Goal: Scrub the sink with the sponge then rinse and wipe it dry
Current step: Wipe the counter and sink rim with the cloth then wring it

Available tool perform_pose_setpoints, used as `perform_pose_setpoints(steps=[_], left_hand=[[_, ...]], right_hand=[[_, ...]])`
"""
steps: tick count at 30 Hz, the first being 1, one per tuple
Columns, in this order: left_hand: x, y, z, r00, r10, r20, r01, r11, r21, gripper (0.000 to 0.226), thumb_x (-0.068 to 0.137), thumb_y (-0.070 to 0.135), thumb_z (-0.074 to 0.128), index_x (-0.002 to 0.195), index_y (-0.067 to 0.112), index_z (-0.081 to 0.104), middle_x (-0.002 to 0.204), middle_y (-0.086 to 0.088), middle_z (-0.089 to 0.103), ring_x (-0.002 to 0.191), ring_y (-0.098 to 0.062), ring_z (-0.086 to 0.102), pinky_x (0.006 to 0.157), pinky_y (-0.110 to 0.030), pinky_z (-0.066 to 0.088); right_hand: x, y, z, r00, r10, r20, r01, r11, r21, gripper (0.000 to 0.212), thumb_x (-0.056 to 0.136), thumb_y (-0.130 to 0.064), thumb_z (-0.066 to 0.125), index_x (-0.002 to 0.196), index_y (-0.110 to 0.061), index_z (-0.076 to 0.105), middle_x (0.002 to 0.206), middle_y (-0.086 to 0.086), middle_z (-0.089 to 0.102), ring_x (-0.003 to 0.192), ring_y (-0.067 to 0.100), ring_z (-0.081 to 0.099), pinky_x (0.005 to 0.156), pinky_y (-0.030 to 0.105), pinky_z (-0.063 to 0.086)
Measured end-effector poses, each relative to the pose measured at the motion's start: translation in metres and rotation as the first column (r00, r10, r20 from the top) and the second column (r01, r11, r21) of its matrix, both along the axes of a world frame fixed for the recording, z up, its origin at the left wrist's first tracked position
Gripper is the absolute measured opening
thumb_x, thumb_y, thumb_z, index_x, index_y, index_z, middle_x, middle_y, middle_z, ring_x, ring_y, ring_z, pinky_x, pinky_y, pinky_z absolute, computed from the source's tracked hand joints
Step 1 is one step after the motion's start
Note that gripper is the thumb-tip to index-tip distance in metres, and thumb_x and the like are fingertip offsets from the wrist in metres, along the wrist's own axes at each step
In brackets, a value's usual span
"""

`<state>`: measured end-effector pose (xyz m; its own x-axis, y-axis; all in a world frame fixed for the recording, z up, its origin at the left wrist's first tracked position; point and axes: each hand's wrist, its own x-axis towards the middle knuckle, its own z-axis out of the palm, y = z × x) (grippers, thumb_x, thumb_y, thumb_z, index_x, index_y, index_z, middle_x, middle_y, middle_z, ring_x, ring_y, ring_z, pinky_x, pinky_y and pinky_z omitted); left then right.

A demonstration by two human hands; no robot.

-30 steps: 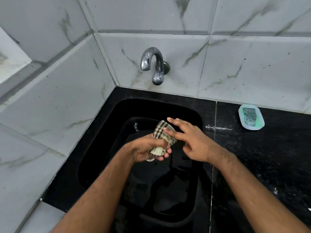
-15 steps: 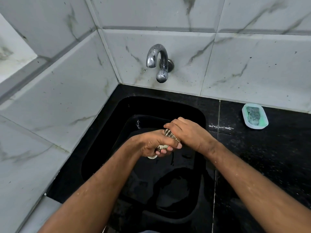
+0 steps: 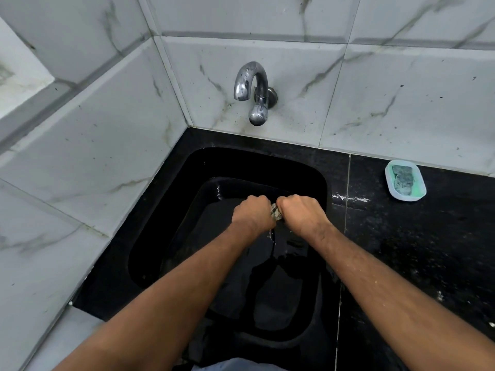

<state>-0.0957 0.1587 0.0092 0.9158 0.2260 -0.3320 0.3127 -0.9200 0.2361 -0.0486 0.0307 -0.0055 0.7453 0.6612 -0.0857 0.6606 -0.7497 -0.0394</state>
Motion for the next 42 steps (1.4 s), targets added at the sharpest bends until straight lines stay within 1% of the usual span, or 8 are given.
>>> perform_pose_setpoints(steps=[9,17,23,27,30,34,38,42], left_hand=[[0.0,0.006,-0.018,0.907,-0.408,0.11,0.353,0.875,0.331,0.015,0.095,0.014,0.048,0.109,0.01,0.052,0.103,-0.008,0.07,0.093,-0.034,0.069,0.066,-0.038,0.046],[0.003,0.016,-0.021,0.728,-0.637,0.254,0.475,0.736,0.483,0.009,0.088,0.014,0.057,0.096,0.012,0.054,0.081,-0.005,0.069,0.068,-0.03,0.071,0.052,-0.034,0.04],[-0.011,0.02,-0.018,0.604,-0.723,0.334,0.482,0.666,0.57,0.023,0.069,0.017,0.075,0.079,0.015,0.054,0.057,-0.001,0.058,0.044,-0.025,0.061,0.046,-0.027,0.029],[-0.027,0.022,-0.002,0.731,-0.621,0.284,0.46,0.755,0.467,0.015,0.089,0.018,0.057,0.103,0.016,0.052,0.09,-0.004,0.068,0.079,-0.03,0.071,0.056,-0.035,0.036],[-0.034,0.023,0.005,0.859,-0.41,0.307,0.327,0.9,0.288,0.018,0.09,0.023,0.057,0.105,0.019,0.046,0.099,-0.003,0.067,0.089,-0.032,0.069,0.062,-0.038,0.041],[-0.04,0.038,0.002,0.914,-0.189,0.359,0.166,0.982,0.095,0.02,0.09,0.03,0.058,0.096,0.021,0.04,0.087,0.0,0.064,0.077,-0.029,0.066,0.062,-0.037,0.043],[-0.046,0.053,0.002,0.9,-0.081,0.429,0.102,0.994,-0.027,0.029,0.089,0.044,0.057,0.092,0.023,0.036,0.075,0.004,0.06,0.066,-0.025,0.061,0.06,-0.037,0.046],[-0.044,0.065,0.002,0.915,-0.069,0.398,0.132,0.982,-0.134,0.044,0.081,0.052,0.066,0.096,0.025,0.035,0.073,0.006,0.06,0.067,-0.021,0.061,0.062,-0.037,0.05]], right_hand=[[-0.007,0.006,0.003,0.915,-0.213,-0.343,0.246,0.968,0.055,0.013,0.078,-0.034,0.06,0.074,-0.021,0.061,0.065,-0.006,0.059,0.06,0.017,0.061,0.054,0.027,0.047],[-0.012,-0.003,0.009,0.573,-0.099,-0.813,0.502,0.827,0.253,0.017,0.067,-0.015,0.067,0.054,-0.016,0.057,0.051,-0.001,0.053,0.047,0.011,0.049,0.046,0.028,0.038],[-0.027,-0.007,0.018,0.37,-0.097,-0.924,0.543,0.83,0.13,0.028,0.07,-0.012,0.065,0.048,-0.022,0.051,0.048,0.001,0.042,0.04,0.012,0.031,0.045,0.02,0.018],[-0.035,0.001,0.021,0.565,-0.109,-0.818,0.44,0.878,0.187,0.013,0.069,-0.019,0.069,0.063,-0.014,0.059,0.058,0.007,0.058,0.048,0.018,0.052,0.045,0.027,0.036],[-0.032,0.001,0.02,0.755,-0.073,-0.651,0.308,0.916,0.255,0.033,0.07,-0.036,0.079,0.091,-0.015,0.063,0.082,0.001,0.072,0.075,0.02,0.069,0.066,0.034,0.055],[-0.042,-0.004,0.021,0.61,0.001,-0.792,0.487,0.788,0.376,0.056,0.081,-0.061,0.068,0.121,-0.024,0.055,0.107,-0.003,0.069,0.095,0.009,0.066,0.083,0.03,0.056],[-0.051,0.006,0.022,0.469,-0.068,-0.88,0.686,0.655,0.316,0.067,0.092,-0.073,0.03,0.114,-0.022,0.067,0.102,-0.004,0.074,0.086,0.009,0.065,0.072,0.028,0.05],[-0.05,0.017,0.015,0.506,-0.138,-0.851,0.765,0.527,0.369,0.05,0.096,-0.059,0.049,0.099,-0.016,0.073,0.096,0.001,0.077,0.09,0.012,0.07,0.09,0.038,0.056]])
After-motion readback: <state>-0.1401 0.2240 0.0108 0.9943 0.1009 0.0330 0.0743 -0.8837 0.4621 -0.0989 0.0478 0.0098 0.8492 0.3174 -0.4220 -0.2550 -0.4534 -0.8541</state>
